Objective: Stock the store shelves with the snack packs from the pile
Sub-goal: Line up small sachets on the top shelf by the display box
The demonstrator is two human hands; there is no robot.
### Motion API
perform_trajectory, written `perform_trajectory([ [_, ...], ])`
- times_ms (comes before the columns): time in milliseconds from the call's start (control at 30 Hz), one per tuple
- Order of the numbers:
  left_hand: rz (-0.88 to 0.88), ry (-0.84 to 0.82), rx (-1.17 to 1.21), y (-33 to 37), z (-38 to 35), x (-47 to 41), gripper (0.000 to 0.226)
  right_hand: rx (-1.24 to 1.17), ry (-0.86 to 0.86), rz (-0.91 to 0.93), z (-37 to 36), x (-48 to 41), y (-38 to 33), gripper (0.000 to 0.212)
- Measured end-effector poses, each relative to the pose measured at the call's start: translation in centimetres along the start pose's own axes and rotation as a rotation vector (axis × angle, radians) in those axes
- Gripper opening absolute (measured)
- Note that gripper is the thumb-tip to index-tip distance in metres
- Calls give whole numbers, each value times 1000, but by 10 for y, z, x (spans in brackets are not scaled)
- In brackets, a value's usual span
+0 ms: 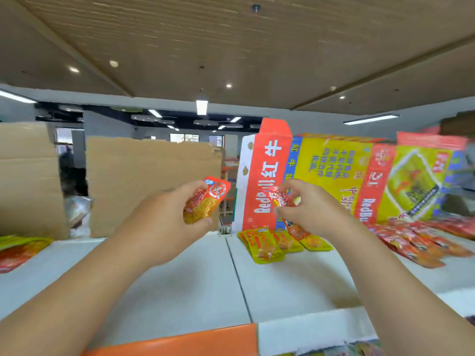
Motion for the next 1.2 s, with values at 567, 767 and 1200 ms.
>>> perform_trajectory([
  [567,-153,-124,-54,243,-192,-95,61,10,-12,-11,137,-30,222,37],
  [767,-152,-144,-27,312,-253,-118,64,23,23,-68,176,-23,302,33],
  [1200,-95,-207,31,299,-311,-115,61,163,-70,-157,168,-4,349,37],
])
Point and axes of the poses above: each hand's wrist, its own x-axis away from the middle knuckle, its own z-axis out of the back of the hand, y = z × x, the point moved 7 cm from there along -x, towards the middle knuckle, and after that the axes turned 4 degrees about z, right-handed, at the moved point
